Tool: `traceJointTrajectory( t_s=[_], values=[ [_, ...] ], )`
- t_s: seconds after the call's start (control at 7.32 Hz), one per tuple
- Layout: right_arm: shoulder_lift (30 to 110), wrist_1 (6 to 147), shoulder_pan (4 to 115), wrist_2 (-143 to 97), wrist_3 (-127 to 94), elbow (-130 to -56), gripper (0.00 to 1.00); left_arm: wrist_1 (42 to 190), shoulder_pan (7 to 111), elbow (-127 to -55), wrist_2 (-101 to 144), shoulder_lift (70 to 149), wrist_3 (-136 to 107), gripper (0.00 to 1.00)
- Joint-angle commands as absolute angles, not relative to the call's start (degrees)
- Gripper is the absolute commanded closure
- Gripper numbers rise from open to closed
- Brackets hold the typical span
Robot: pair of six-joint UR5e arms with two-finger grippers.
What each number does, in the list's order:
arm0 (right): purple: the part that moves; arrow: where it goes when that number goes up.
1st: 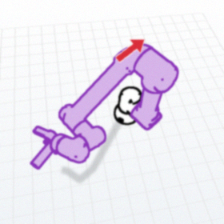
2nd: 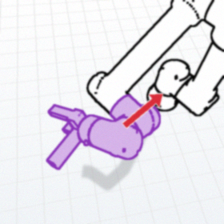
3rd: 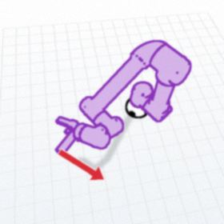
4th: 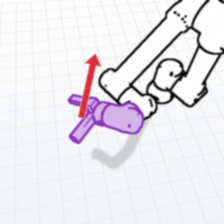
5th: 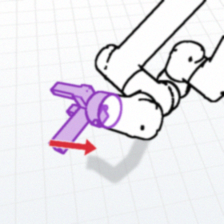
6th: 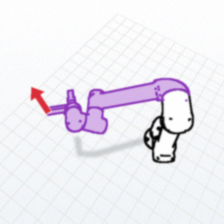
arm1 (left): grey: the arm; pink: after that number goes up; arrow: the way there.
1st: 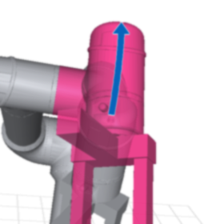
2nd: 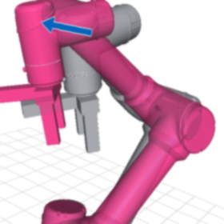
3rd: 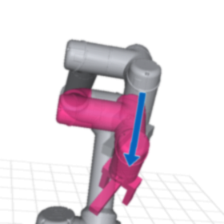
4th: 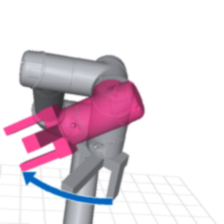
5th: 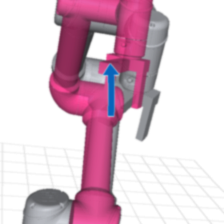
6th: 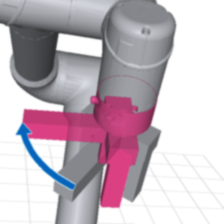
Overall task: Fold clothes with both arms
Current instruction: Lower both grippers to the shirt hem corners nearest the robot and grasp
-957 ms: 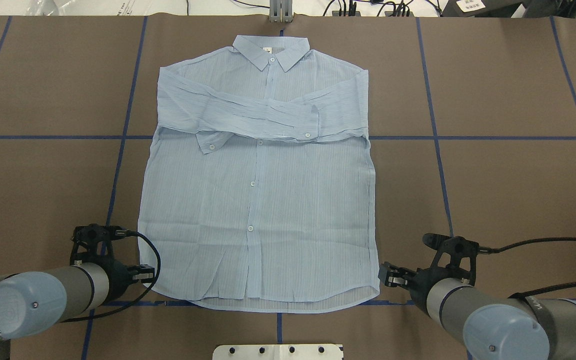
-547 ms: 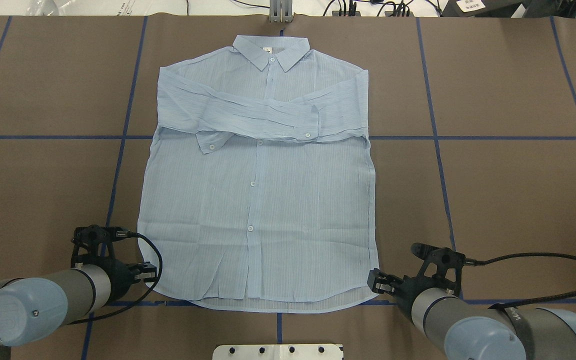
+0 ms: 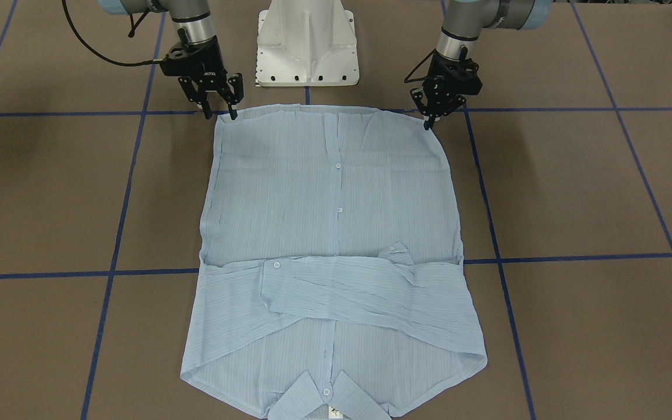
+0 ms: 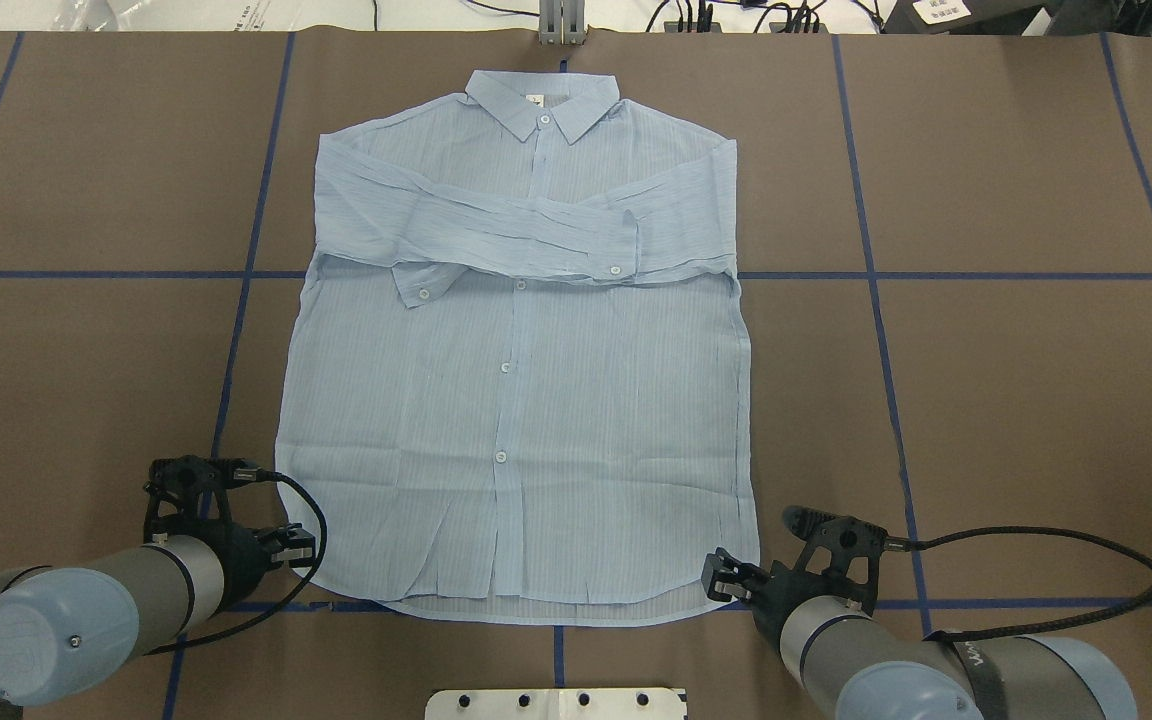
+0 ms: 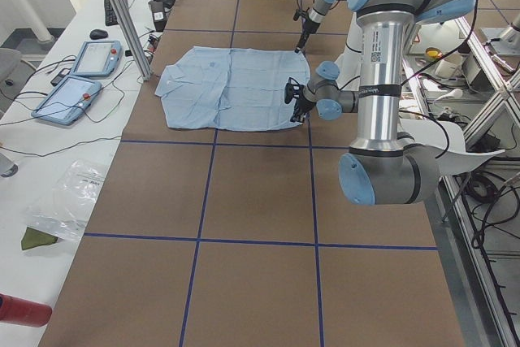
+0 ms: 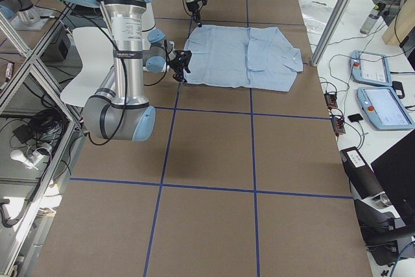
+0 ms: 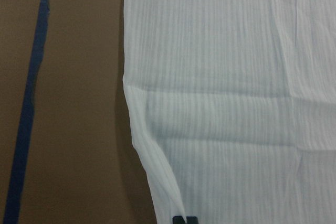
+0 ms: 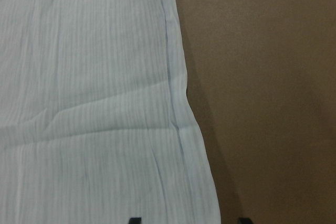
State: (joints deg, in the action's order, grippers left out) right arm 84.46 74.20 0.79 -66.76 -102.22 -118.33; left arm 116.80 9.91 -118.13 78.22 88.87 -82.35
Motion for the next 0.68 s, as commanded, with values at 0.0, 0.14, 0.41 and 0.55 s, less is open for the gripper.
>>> traceJointTrajectory(
  t_s=[0.0, 0.14, 0.41, 0.55],
  values=[
    [84.8, 74.9, 0.0, -66.4, -102.2, -117.9, 0.41, 116.7, 9.8, -118.1, 78.0, 88.8, -82.4, 1.0],
    [84.5, 77.1, -0.3, -66.4, -102.2, -117.9, 0.46, 116.7, 9.8, -118.1, 77.5, 88.8, -82.4, 1.0],
    [84.3, 78.2, -0.6, -66.4, -102.2, -118.0, 0.53, 116.7, 9.8, -118.1, 77.2, 88.8, -82.4, 1.0],
    [84.2, 78.2, -0.7, -66.4, -102.2, -118.2, 0.69, 116.7, 9.8, -118.1, 77.2, 88.7, -82.4, 1.0]
  ],
)
